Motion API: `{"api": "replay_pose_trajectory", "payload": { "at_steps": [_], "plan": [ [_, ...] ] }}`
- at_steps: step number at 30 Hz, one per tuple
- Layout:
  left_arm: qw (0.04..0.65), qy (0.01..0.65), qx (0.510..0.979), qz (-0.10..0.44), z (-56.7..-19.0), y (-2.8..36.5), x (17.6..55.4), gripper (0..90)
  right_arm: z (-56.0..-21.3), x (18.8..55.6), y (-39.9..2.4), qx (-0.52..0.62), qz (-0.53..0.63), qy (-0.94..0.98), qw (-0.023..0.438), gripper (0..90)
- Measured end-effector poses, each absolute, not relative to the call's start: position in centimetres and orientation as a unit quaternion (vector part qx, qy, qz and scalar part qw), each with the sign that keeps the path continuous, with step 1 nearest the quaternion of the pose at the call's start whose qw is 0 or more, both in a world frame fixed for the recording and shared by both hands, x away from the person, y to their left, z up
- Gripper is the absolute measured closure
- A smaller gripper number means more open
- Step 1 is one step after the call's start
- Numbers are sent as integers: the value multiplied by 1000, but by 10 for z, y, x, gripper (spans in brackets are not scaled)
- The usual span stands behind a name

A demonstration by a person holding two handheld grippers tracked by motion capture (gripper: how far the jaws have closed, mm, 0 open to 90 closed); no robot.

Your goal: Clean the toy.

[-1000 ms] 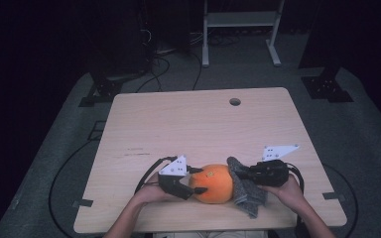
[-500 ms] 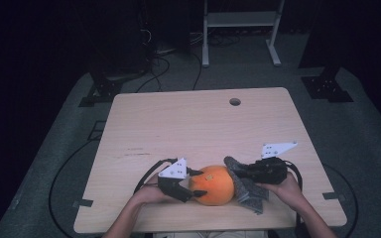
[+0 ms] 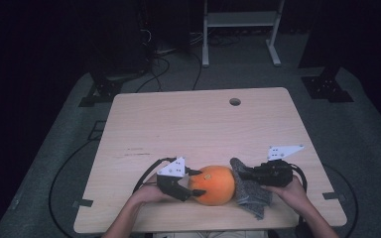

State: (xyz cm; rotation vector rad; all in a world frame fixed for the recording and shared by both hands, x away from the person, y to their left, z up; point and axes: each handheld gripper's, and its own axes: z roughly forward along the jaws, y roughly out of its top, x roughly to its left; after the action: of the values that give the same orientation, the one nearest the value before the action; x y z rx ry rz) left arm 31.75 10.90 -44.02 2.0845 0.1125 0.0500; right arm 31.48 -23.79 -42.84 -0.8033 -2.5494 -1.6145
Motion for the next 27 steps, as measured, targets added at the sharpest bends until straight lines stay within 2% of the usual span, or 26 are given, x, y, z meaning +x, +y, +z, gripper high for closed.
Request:
{"api": "replay_pose_trajectory", "payload": {
  "at_steps": [3,11,15,21,24,27],
  "plan": [
    [502,52,863,21,-440,111,319,374,-422,315,-230,-243,-521,-818,3,791],
    [509,68,858,13,-441,114,324,370,-443,314,-238,-272,-483,-832,17,793],
    [511,68,857,16,-441,110,322,370,-425,309,-233,-250,-509,-824,4,793],
    [503,64,861,38,-436,97,316,368,-394,306,-197,-196,-523,-829,-19,793],
    [500,66,863,39,-436,98,316,367,-393,308,-183,-186,-498,-846,-36,794],
    [512,75,855,25,-435,100,320,362,-399,309,-188,-193,-485,-852,-44,796]
  ]
}}
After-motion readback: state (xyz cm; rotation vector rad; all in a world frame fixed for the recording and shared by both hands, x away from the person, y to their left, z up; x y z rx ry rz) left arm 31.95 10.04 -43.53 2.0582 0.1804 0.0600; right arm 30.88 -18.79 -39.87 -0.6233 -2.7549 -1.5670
